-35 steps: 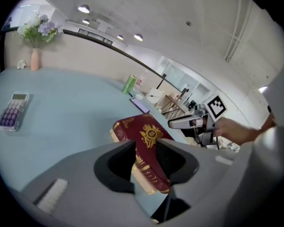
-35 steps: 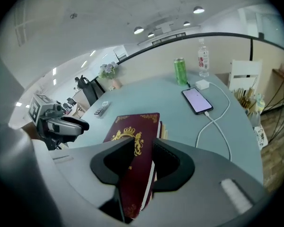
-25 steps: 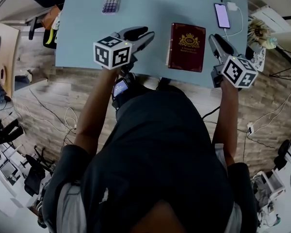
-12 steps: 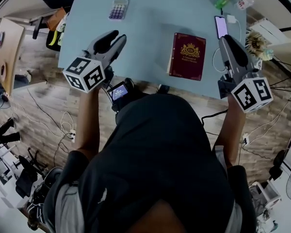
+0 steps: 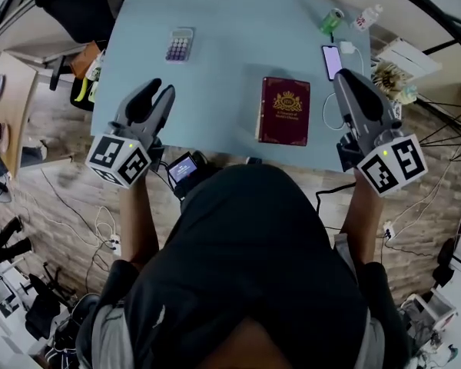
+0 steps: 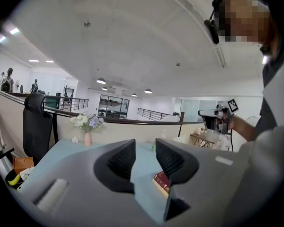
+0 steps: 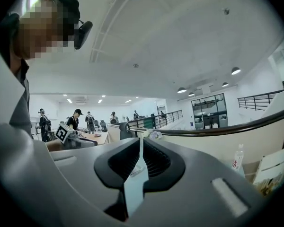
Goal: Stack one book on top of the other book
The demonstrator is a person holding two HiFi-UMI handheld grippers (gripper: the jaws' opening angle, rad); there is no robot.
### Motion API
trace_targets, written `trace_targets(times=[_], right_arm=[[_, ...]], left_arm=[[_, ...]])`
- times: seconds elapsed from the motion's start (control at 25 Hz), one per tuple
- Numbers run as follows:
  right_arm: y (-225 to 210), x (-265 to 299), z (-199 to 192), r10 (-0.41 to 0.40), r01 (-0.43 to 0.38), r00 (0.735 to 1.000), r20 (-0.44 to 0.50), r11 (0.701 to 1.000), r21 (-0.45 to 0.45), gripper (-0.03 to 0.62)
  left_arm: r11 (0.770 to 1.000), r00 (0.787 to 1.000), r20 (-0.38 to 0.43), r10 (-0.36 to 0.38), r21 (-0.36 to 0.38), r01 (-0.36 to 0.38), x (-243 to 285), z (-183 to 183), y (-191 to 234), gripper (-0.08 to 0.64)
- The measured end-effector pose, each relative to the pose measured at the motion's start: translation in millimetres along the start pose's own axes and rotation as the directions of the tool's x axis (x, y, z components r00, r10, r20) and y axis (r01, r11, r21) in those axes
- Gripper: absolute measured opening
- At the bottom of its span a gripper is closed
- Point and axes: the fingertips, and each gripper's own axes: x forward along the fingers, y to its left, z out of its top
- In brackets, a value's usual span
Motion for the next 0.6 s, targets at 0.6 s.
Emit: trace_targets(times=[0.6], right_arm=[[-30,-45,20,-0.109,0.110,0.994,0.022,0.994,-0.011,0.026]], left_arm=[[0.999,1.000,0.015,0.027,-0.020,-0.027,-22,3,-7,0.189]])
